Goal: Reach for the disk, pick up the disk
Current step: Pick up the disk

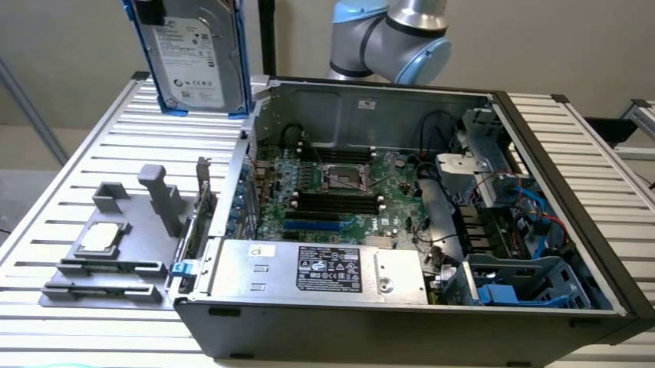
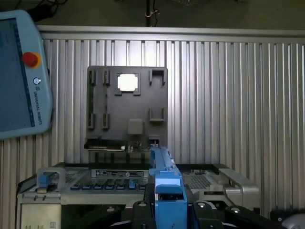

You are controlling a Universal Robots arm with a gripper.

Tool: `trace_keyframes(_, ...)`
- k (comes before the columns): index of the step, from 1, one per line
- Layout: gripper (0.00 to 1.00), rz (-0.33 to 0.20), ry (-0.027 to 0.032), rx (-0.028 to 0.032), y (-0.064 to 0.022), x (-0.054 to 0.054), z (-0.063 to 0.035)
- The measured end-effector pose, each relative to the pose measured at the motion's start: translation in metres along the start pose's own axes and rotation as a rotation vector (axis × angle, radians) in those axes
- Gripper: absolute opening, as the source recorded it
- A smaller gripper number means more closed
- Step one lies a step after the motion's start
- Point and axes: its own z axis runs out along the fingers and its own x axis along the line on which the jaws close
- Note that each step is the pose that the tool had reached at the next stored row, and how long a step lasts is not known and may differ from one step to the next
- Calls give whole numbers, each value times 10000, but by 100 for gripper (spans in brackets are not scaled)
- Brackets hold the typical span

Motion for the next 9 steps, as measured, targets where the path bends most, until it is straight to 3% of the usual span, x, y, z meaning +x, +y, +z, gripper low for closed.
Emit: trace_keyframes(9, 33, -1, -3, -2, -372, 141, -16)
